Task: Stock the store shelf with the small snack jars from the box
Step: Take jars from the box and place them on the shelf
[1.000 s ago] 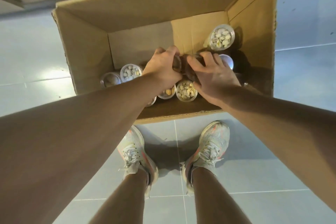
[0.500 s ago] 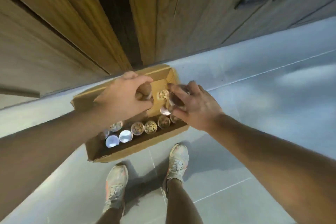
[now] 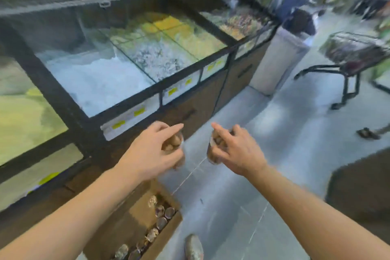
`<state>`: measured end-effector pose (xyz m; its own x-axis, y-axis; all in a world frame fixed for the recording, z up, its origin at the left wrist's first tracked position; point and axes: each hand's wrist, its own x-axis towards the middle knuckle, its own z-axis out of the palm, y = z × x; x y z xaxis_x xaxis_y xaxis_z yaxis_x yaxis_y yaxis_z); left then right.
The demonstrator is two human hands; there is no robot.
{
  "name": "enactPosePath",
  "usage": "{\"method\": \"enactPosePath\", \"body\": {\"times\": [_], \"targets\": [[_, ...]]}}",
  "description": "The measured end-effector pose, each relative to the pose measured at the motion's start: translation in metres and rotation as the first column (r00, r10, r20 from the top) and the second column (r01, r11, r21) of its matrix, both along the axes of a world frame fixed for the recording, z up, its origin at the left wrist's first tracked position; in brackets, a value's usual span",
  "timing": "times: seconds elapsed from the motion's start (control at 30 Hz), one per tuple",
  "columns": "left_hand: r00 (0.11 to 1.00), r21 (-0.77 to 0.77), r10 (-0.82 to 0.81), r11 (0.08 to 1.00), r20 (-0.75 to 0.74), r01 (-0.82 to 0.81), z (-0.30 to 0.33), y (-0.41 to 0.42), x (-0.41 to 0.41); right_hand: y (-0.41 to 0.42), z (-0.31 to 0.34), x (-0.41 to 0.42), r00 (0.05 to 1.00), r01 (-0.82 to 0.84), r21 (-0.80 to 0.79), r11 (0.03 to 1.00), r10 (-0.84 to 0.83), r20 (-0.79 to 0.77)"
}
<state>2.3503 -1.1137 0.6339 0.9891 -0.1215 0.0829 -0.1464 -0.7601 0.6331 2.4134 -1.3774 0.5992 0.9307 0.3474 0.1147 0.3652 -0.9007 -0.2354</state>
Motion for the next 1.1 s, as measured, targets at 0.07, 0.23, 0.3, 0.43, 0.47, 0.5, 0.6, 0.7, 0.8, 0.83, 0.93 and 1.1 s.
{"method": "enactPosePath", "body": {"times": [0.07,0.23,0.3,0.43,0.47,0.5,0.6,0.7,0.8,0.83,0.93,1.1], "targets": [[0.997,-0.007,-0.070,0.997,0.040,0.071,0.038,-0.023,0.000,-0.022,0.048,-0.026,0.997,0.067,-0.061,0.996,-0.066,0.032],[0.966,-0.043,-0.236,0.970,0.108,0.241,0.114,-0.090,-0.015,-0.081,0.148,-0.096,0.946,0.322,-0.045,0.946,-0.321,0.042],[0.940,-0.030,-0.325,0.944,0.109,0.330,0.138,-0.120,-0.025,-0.106,0.181,-0.126,0.910,0.414,-0.011,0.910,-0.413,0.032],[0.852,0.033,-0.513,0.858,0.108,0.512,0.178,-0.186,-0.051,-0.162,0.225,-0.190,0.827,0.560,0.031,0.828,-0.561,0.041],[0.826,0.045,-0.554,0.832,0.108,0.552,0.186,-0.204,-0.059,-0.176,0.233,-0.208,0.805,0.589,0.037,0.807,-0.590,0.057],[0.799,0.053,-0.591,0.807,0.113,0.589,0.193,-0.221,-0.068,-0.190,0.240,-0.226,0.781,0.620,0.037,0.784,-0.621,0.073],[0.709,0.074,-0.691,0.722,0.142,0.688,0.212,-0.272,-0.099,-0.232,0.257,-0.284,0.693,0.715,0.035,0.699,-0.714,0.101],[0.621,0.087,-0.770,0.635,0.144,0.767,0.227,-0.329,-0.137,-0.274,0.270,-0.349,0.585,0.803,0.067,0.592,-0.805,0.100],[0.529,0.118,-0.833,0.549,0.164,0.828,0.239,-0.387,-0.188,-0.315,0.278,-0.420,0.478,0.872,0.066,0.485,-0.873,0.102],[0.501,0.126,-0.850,0.522,0.164,0.843,0.243,-0.405,-0.208,-0.328,0.279,-0.445,0.445,0.890,0.056,0.452,-0.890,0.101],[0.394,0.125,-0.903,0.416,0.169,0.901,0.248,-0.461,-0.265,-0.361,0.286,-0.523,0.351,0.935,0.009,0.354,-0.930,0.113],[0.215,0.126,-0.963,0.236,0.162,0.964,0.252,-0.552,-0.372,-0.408,0.285,-0.661,0.181,0.983,-0.018,0.180,-0.978,0.104]]}}
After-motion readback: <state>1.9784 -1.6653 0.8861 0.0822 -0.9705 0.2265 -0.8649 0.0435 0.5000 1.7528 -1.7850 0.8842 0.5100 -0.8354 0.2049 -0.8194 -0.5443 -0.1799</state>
